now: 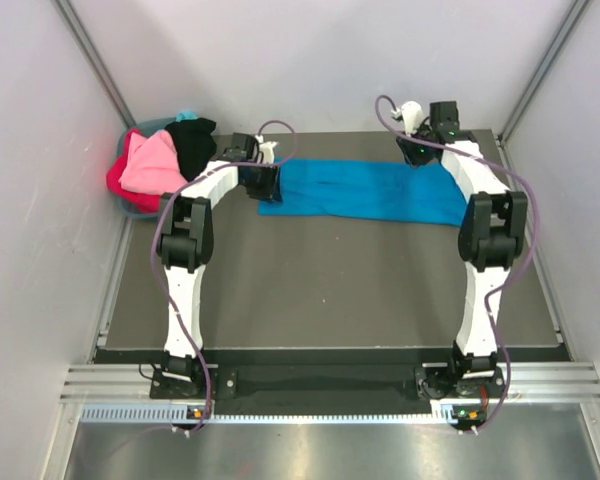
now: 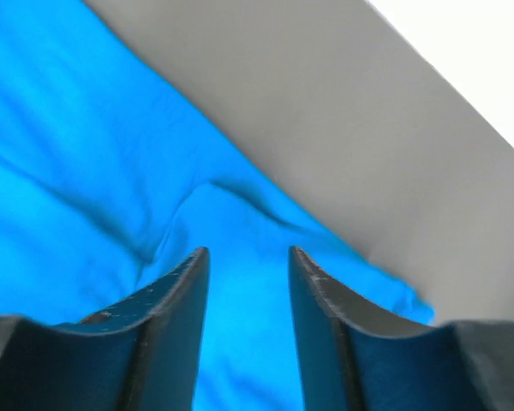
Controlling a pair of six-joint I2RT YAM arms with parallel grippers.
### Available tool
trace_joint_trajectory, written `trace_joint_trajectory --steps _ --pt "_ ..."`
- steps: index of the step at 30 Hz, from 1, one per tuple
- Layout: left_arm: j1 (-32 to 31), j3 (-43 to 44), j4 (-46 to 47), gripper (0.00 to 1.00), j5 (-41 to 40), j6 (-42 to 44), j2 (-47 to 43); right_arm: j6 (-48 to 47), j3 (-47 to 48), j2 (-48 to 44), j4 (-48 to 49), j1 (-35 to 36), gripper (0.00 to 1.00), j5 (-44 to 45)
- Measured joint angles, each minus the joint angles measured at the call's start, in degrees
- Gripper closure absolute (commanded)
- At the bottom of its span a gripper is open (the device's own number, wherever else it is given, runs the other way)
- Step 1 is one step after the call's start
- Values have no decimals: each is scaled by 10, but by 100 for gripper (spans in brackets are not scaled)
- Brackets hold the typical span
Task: Fold and stack the t-shirts
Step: Fold the tshirt
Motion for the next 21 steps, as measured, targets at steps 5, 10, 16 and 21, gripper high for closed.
trace_joint_trajectory --steps 5,10,16,21 --pt "-4 23 -60 40 -7 129 -2 64 -63 -107 8 -11 51 -2" --pt "-8 35 -144 38 -31 305 -14 106 -95 -181 2 -26 50 -23" --pt "-24 45 -217 39 -66 443 -18 129 -146 -192 -22 -35 50 -39" --pt "-50 45 -233 39 -86 488 -18 133 -179 -192 -39 -36 50 -45"
